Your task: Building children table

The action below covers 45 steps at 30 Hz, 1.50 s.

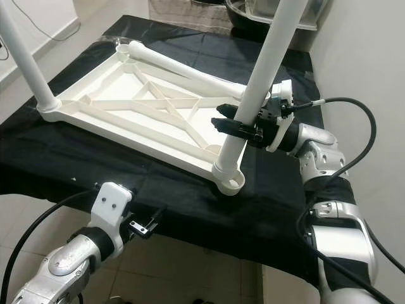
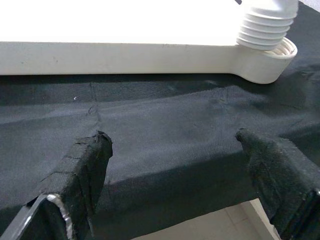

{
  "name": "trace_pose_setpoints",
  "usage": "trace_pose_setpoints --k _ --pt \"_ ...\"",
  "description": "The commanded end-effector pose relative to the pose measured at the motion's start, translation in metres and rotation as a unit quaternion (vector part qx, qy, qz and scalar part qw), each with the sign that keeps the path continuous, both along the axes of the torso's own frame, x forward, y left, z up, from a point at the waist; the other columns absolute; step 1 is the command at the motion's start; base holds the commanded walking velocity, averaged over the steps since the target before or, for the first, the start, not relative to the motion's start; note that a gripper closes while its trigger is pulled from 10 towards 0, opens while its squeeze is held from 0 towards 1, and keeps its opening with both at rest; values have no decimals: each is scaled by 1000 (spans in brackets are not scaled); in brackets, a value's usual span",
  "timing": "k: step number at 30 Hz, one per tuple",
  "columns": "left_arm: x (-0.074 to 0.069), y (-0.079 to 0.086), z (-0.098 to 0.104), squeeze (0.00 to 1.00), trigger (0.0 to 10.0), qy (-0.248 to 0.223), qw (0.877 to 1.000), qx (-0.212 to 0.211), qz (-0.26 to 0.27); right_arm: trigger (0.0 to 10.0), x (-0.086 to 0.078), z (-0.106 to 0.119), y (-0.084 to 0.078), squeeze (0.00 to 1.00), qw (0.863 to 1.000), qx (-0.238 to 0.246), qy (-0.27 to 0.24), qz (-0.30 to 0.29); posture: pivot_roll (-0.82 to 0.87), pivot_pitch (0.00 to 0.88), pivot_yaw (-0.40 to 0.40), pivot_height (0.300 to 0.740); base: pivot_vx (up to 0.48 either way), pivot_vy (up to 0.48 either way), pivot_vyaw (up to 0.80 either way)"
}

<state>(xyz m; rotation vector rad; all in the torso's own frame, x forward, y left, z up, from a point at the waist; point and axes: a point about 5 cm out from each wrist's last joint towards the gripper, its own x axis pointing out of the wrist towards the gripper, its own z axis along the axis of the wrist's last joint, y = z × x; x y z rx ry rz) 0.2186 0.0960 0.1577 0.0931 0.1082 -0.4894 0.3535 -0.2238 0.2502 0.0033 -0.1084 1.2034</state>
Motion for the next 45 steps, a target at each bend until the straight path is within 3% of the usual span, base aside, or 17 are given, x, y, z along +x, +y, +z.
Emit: trace_pose_setpoints --k 1,13,21,37,45 --pt "-2 0 -1 0 10000 7 1000 -1 -1 10000 -7 -38 -8 0 996 -20 91 -2 214 222 -92 740 0 0 0" --pt "-1 1 -1 0 10000 8 1000 2 0 10000 -15 -45 -6 0 995 -27 92 34 214 224 -87 740 0 0 0" --pt "-2 1 0 0 10000 7 1000 3 1 10000 -8 -49 -4 0 996 -35 83 -11 215 226 -87 740 0 0 0" --pt "-3 2 -1 0 10000 8 1000 3 4 10000 -9 -57 7 0 994 -49 95 9 212 223 -100 740 0 0 0" --pt "-2 0 -1 0 10000 8 1000 1 6 10000 -1 -62 13 0 993 -58 97 -24 206 219 -107 740 0 0 0"
